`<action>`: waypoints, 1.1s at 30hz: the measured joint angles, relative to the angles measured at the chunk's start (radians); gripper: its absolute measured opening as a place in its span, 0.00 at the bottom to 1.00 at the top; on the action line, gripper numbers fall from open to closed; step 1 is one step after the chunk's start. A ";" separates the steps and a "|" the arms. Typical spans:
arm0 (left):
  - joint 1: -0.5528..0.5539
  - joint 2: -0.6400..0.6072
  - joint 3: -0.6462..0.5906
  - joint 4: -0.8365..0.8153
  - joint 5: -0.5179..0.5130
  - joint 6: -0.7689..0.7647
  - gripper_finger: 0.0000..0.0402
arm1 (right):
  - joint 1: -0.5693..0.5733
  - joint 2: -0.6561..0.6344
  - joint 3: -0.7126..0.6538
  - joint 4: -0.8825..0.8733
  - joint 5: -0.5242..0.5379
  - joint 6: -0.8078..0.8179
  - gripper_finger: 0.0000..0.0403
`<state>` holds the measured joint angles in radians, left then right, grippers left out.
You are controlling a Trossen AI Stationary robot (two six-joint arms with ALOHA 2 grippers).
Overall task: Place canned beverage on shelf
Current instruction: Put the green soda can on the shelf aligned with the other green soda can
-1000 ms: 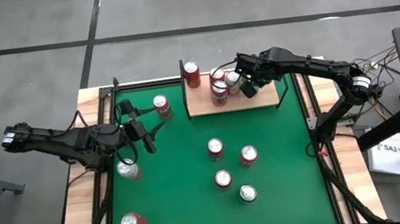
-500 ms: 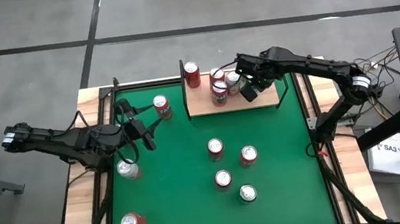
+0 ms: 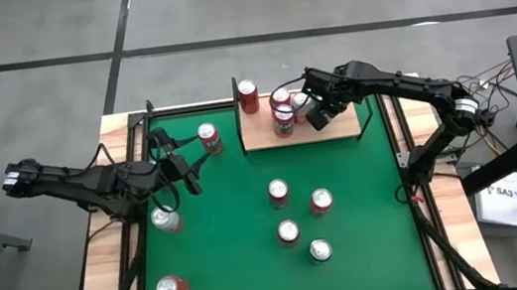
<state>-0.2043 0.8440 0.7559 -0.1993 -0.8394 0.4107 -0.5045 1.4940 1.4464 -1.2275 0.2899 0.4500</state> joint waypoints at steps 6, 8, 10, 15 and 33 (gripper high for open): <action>0.000 0.000 0.000 0.000 0.000 0.000 0.56 | 0.000 0.000 0.000 -0.043 -0.008 0.009 0.02; 0.000 0.000 0.000 0.000 0.000 0.000 0.56 | 0.000 -0.001 0.000 -0.036 -0.007 0.009 0.02; 0.000 0.000 0.000 0.000 0.000 0.000 0.56 | 0.000 -0.001 0.000 -0.027 0.010 0.004 0.02; 0.000 0.000 0.000 0.000 0.000 0.000 0.56 | -0.005 -0.001 0.000 -0.002 0.025 -0.015 0.02; 0.000 0.001 0.000 -0.006 0.001 0.000 0.56 | -0.012 -0.004 0.001 -0.040 -0.040 -0.050 0.02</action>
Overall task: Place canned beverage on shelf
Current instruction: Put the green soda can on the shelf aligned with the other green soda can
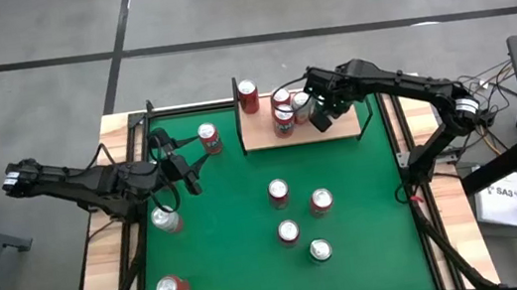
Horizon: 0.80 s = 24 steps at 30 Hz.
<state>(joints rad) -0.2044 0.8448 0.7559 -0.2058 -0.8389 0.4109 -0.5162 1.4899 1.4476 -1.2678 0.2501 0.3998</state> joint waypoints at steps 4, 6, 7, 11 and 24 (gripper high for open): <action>0.000 0.000 0.000 0.000 0.000 0.000 0.56 | 0.000 0.000 -0.002 0.031 -0.007 -0.005 0.02; 0.000 0.000 0.000 0.000 0.000 0.000 0.56 | 0.000 0.001 -0.003 0.040 -0.016 -0.006 0.02; 0.000 0.000 0.000 0.000 0.000 0.000 0.56 | 0.000 0.001 -0.003 0.052 -0.021 -0.006 0.02; 0.000 0.000 0.000 0.000 0.000 0.000 0.56 | 0.001 0.001 -0.015 0.076 -0.025 -0.005 0.02; 0.000 0.000 0.000 -0.001 0.000 0.001 0.56 | 0.001 0.001 -0.060 0.103 0.062 -0.021 0.02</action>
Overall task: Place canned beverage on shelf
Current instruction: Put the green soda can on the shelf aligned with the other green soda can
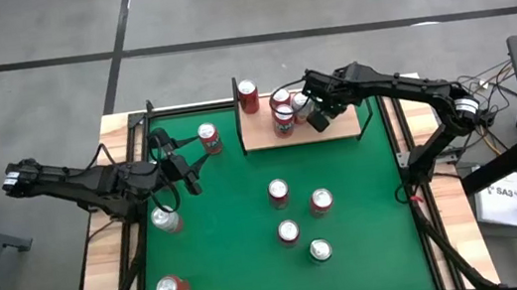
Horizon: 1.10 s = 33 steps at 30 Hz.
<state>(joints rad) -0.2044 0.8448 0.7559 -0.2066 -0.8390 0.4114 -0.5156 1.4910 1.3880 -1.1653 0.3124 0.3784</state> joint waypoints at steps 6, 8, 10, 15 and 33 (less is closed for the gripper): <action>0.000 0.000 0.000 0.000 0.000 0.000 0.56 | -0.002 0.000 0.000 0.031 0.002 -0.012 0.02; 0.000 0.000 0.000 0.000 0.000 0.000 0.56 | -0.002 0.000 0.000 0.029 0.001 -0.012 0.02; 0.000 0.000 0.000 0.000 0.000 0.000 0.56 | -0.002 0.000 0.002 0.012 -0.010 -0.003 0.02; 0.000 0.000 0.000 0.000 0.000 0.000 0.56 | -0.002 -0.005 0.020 -0.018 -0.063 0.018 0.02; 0.000 0.000 0.000 0.000 0.000 0.000 0.56 | -0.027 0.020 0.125 0.198 -0.038 -0.012 0.02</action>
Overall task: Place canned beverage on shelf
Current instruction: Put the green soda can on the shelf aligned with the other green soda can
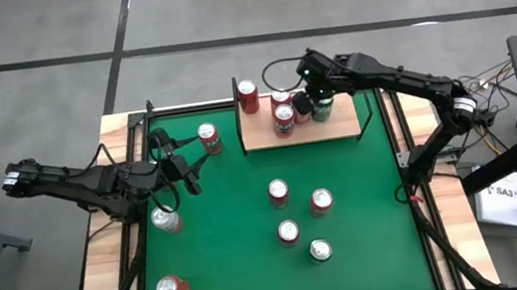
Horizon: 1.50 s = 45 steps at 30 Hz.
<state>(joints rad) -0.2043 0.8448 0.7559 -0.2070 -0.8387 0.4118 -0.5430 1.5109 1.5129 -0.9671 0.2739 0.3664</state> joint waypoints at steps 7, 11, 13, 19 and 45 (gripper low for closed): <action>0.000 0.000 0.000 0.000 0.000 0.000 0.56 | 0.001 0.045 -0.017 -0.007 0.059 0.000 0.02; 0.000 0.000 0.000 0.000 0.000 0.000 0.56 | 0.001 0.056 -0.018 -0.023 0.093 0.012 0.02; 0.000 0.000 0.000 0.000 0.000 0.002 0.56 | 0.001 0.056 -0.025 -0.023 0.094 0.013 0.02; 0.000 0.000 0.000 0.000 0.000 0.003 0.56 | 0.002 0.054 -0.030 -0.050 0.098 0.027 0.02; 0.000 0.000 0.000 0.000 0.000 0.003 0.56 | 0.027 -0.019 0.043 -0.302 -0.110 0.093 0.02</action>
<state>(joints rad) -0.2045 0.8448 0.7559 -0.2070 -0.8387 0.4146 -0.5163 1.4921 1.5556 -1.2692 0.1642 0.4597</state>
